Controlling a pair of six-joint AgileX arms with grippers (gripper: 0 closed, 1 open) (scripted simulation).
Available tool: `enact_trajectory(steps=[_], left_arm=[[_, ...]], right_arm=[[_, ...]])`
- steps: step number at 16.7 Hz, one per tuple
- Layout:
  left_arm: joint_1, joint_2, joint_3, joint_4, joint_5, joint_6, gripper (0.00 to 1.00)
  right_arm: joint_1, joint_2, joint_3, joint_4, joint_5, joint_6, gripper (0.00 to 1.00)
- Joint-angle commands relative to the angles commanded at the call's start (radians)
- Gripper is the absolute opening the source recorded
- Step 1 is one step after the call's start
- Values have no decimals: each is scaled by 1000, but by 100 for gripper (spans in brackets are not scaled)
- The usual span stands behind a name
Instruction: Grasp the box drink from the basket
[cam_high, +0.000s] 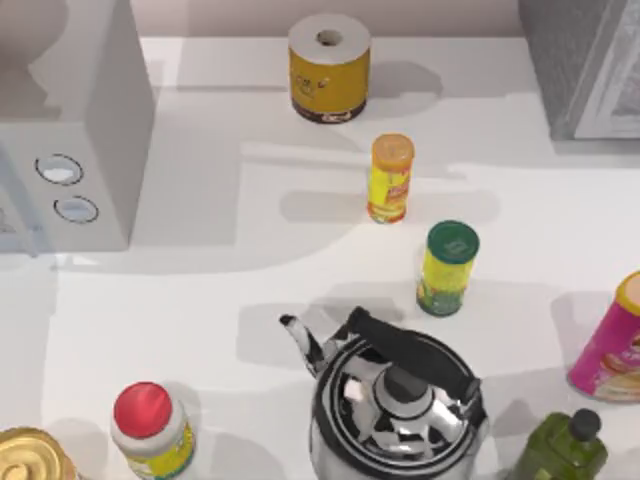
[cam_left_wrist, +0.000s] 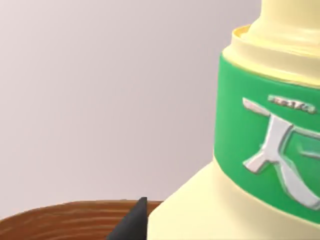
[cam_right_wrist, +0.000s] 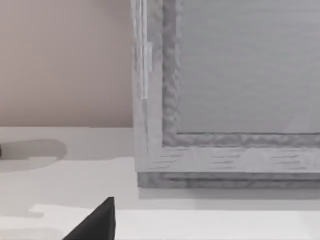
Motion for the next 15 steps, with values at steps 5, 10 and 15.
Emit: enact_trajectory(steps=[5, 10, 15], left_arm=[[-75, -443, -484, 31, -83, -4, 0], [-140, -831, -899, 55, -159, -10, 0], [-176, -1018, -1089, 68, -201, -13, 0]], right_arm=[[0, 0, 0, 0, 0, 0, 100], [0, 0, 0, 0, 0, 0, 100], [0, 0, 0, 0, 0, 0, 100]])
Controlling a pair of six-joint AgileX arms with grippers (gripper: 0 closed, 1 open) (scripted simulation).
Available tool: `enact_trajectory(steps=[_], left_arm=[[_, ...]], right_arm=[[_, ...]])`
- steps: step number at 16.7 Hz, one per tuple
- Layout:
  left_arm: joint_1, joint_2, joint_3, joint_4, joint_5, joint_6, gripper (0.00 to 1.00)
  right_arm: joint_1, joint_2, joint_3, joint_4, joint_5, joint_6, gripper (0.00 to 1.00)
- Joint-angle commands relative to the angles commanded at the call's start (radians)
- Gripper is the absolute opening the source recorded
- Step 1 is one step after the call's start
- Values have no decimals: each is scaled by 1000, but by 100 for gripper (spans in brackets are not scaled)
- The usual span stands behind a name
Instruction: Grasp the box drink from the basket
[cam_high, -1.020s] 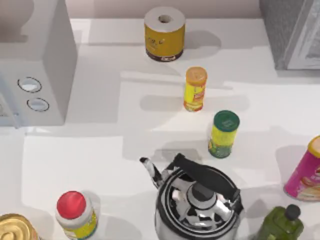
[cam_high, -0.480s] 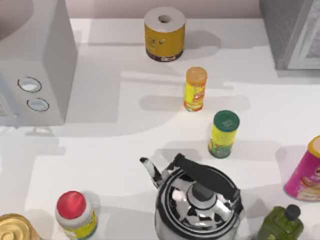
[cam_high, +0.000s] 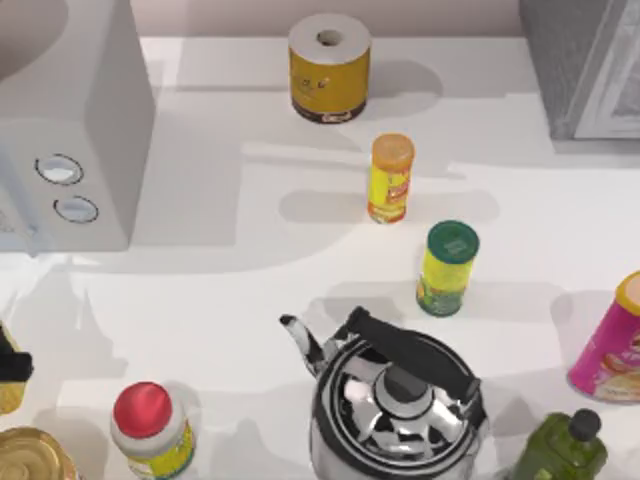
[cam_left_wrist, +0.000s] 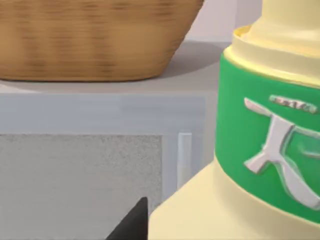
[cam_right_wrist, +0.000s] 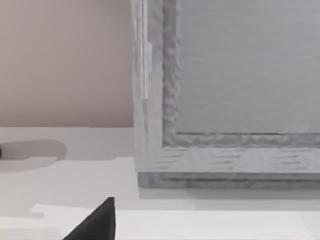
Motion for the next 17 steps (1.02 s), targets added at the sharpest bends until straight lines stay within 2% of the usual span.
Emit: enact_trajectory(steps=[6, 8, 12, 17], left_arm=[[1, 1, -6, 1, -2, 2, 0], [-16, 32, -7, 19, -30, 0, 0], [-103, 173, 10, 139, -171, 3, 0], [-265, 423, 53, 372, -428, 15, 0]], right_arm=[[0, 0, 0, 0, 0, 0, 100], [0, 0, 0, 0, 0, 0, 100], [0, 0, 0, 0, 0, 0, 100], [0, 0, 0, 0, 0, 0, 100]])
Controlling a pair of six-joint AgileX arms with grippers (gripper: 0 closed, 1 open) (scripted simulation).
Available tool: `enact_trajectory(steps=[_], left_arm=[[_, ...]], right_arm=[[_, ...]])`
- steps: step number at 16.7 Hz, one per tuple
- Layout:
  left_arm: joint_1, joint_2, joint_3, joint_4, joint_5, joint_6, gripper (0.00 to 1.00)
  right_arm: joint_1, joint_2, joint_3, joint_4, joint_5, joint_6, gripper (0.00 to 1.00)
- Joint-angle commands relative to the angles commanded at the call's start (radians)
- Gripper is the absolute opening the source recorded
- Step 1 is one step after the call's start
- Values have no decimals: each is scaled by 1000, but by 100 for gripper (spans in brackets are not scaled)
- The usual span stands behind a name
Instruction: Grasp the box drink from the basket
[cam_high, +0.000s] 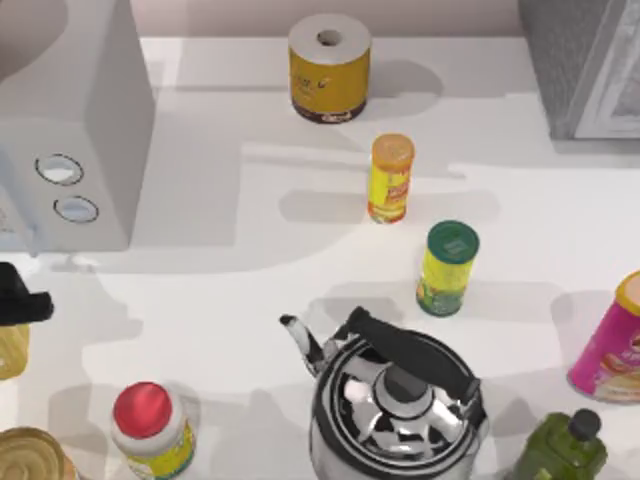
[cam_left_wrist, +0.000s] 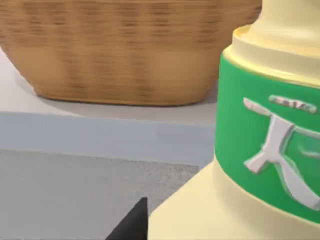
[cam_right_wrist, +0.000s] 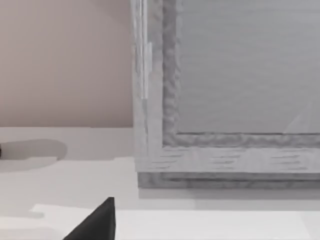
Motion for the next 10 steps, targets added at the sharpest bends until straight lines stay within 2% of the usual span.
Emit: enact_trajectory(steps=[6, 10], left_arm=[[-176, 273, 48, 253, -279, 14, 0], [-224, 350, 61, 321, -354, 17, 0]], right_arm=[[0, 0, 0, 0, 0, 0, 100], [0, 0, 0, 0, 0, 0, 100]])
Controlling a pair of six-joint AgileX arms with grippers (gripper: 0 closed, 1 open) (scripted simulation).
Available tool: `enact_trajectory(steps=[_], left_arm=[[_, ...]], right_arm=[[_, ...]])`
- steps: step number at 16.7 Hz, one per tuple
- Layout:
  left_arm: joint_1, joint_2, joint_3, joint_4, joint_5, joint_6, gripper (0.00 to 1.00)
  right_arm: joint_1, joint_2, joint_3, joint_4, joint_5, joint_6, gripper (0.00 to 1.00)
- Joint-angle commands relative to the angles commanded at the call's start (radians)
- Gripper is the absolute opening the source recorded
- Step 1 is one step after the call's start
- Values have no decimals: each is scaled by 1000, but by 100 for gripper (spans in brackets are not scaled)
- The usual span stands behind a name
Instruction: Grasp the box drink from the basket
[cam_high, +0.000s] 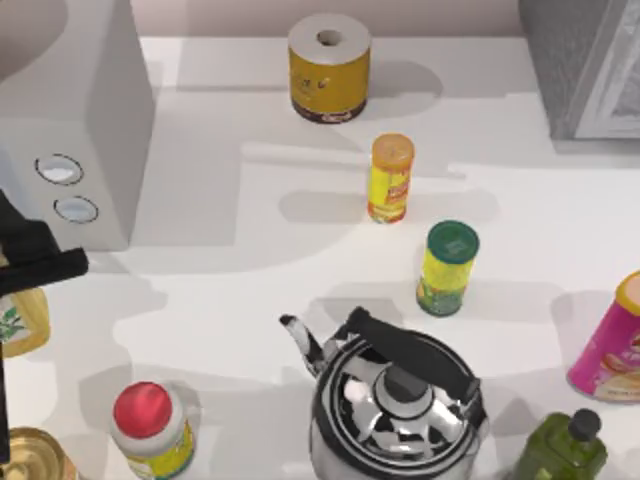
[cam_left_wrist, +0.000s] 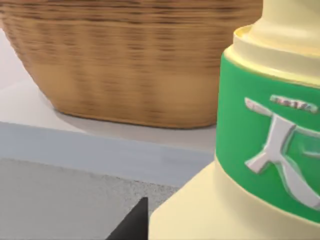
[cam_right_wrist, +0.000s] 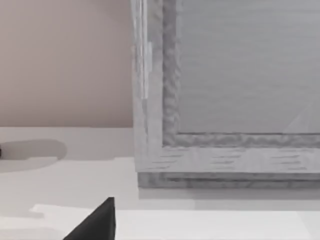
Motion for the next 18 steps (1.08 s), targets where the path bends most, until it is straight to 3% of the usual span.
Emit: enact_trajectory(steps=[8, 18], left_arm=[[20, 63, -12, 61, 18, 0, 0], [150, 540, -31, 564, 153, -2, 0]], right_arm=[[0, 0, 0, 0, 0, 0, 100], [0, 0, 0, 0, 0, 0, 100]])
